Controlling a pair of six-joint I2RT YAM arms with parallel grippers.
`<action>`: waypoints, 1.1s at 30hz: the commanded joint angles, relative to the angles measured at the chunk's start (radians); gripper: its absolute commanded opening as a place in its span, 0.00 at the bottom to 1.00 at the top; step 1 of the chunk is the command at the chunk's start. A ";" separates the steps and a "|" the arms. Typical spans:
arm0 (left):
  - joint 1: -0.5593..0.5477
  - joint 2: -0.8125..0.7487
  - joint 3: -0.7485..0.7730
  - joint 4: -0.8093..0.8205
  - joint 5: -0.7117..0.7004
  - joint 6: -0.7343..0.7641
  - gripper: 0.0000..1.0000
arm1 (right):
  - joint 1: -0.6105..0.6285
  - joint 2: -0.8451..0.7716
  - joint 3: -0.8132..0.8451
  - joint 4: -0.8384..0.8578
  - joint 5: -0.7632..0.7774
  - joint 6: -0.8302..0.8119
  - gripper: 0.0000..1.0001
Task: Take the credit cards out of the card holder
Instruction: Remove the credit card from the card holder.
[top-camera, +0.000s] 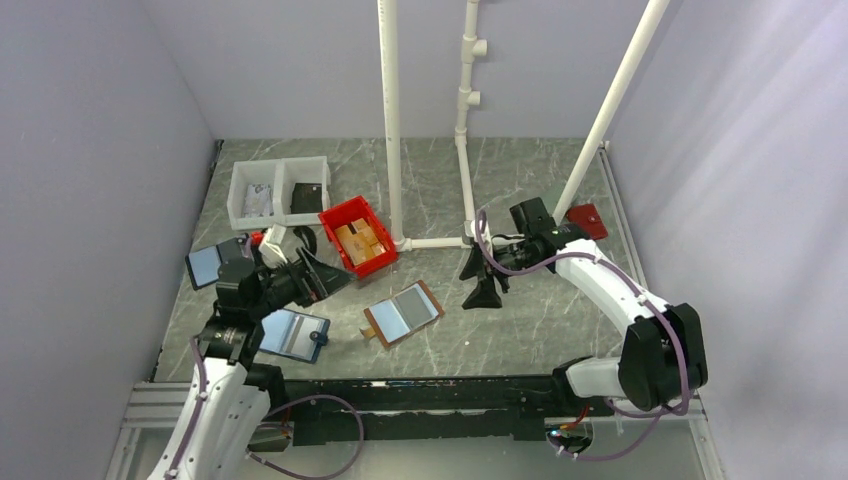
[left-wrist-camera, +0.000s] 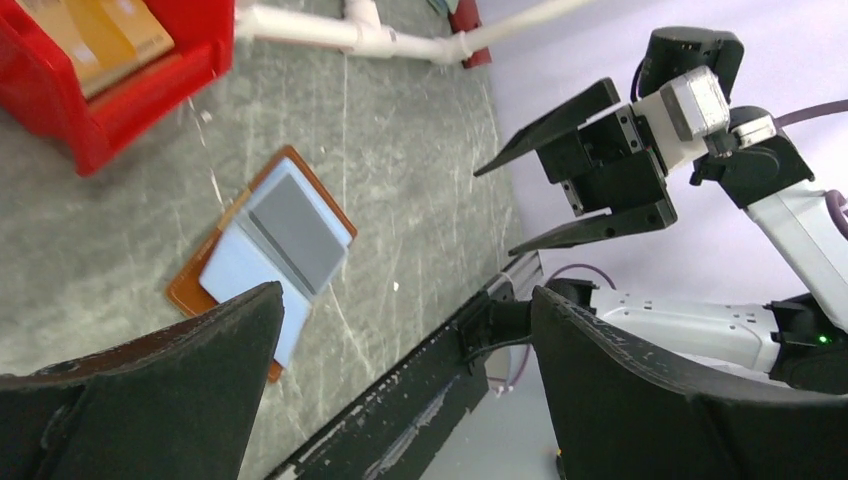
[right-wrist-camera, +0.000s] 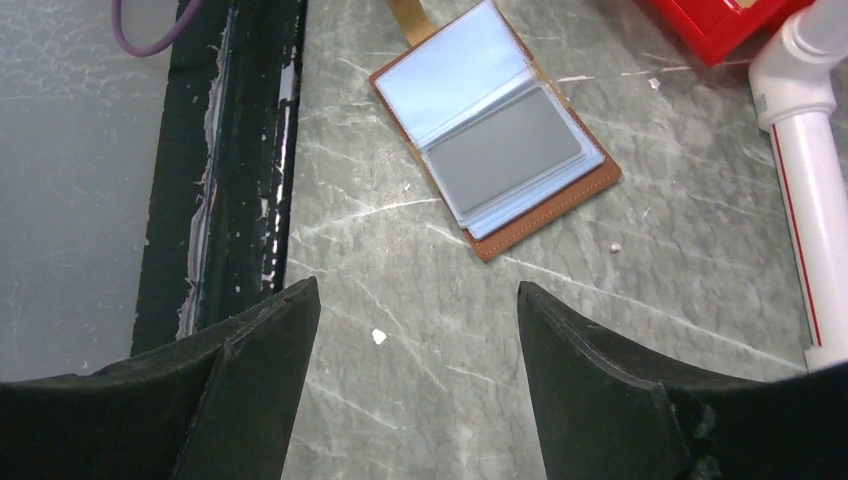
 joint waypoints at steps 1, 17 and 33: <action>-0.100 -0.044 -0.062 0.052 -0.093 -0.113 0.99 | 0.041 0.027 -0.010 0.116 -0.002 0.075 0.74; -0.641 0.380 -0.092 0.412 -0.515 -0.166 0.65 | 0.150 0.232 -0.040 0.486 0.053 0.754 0.47; -0.728 0.761 -0.016 0.490 -0.609 -0.190 0.46 | 0.214 0.430 -0.008 0.594 0.212 1.060 0.36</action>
